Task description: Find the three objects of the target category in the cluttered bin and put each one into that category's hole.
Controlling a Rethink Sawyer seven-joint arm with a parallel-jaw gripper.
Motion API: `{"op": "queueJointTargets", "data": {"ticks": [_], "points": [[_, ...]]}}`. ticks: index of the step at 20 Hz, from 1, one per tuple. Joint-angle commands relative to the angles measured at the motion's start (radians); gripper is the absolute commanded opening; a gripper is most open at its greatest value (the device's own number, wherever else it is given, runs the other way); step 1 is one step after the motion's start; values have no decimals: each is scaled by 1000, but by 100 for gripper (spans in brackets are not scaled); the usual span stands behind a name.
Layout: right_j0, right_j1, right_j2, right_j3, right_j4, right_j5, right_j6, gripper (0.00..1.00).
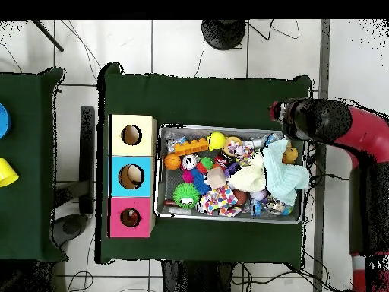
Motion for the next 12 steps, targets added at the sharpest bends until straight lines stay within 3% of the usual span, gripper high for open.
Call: {"op": "queueJointTargets", "data": {"ticks": [1, 12], "points": [[-59, -45, 25, 190, -57, -88, -207, 100], [-77, -52, 6, 255, -154, -178, -193, 100]]}}
